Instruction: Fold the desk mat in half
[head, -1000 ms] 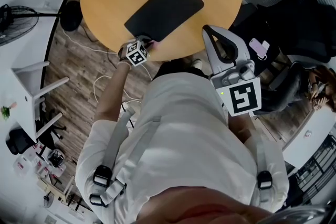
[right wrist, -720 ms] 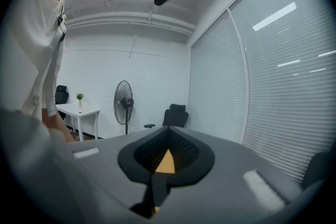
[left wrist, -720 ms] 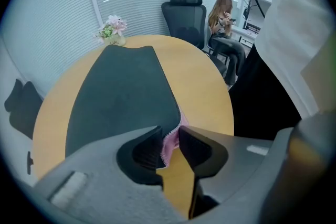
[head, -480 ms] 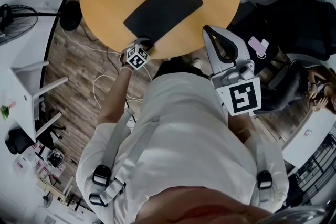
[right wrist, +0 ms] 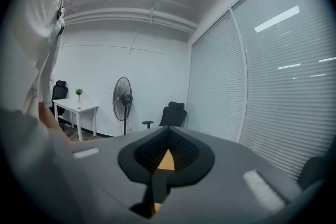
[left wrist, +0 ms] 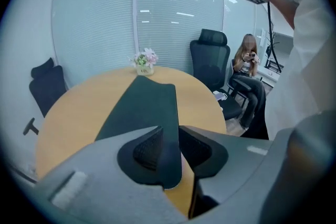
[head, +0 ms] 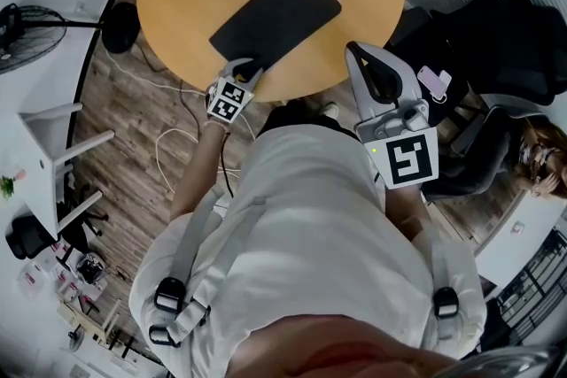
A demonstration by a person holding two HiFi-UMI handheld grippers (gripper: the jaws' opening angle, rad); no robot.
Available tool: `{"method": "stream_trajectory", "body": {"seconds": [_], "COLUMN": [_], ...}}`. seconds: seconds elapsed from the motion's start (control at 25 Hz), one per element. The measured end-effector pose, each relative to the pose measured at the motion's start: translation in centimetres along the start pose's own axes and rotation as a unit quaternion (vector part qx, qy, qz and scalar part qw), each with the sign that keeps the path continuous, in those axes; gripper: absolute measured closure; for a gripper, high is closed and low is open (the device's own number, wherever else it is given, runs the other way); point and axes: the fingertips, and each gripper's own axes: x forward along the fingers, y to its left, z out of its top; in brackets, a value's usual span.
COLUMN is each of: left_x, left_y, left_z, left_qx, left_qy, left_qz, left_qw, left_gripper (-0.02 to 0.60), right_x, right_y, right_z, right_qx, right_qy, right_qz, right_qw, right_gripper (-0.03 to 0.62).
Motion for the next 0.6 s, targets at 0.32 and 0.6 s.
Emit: {"method": "stream_trajectory", "body": {"seconds": [0.32,0.6], "left_x": [-5.9,-12.1], "left_y": [1.9,1.5], "left_z": [10.8,19.8], "left_qx": [-0.023,-0.026], "left_qy": [-0.135,-0.237], "left_qz": [0.062,0.085], "left_qw": [0.9887,0.9674], "left_gripper": [0.514,0.517], "right_x": [0.2,0.6], "right_y": [-0.4,-0.3], "right_z": [0.3,1.1], "right_qx": [-0.013,-0.020], "right_qy": [0.001,-0.001], "right_qz": [-0.003,-0.004], "right_qw": [1.000,1.000], "right_gripper": [0.589,0.589]}}
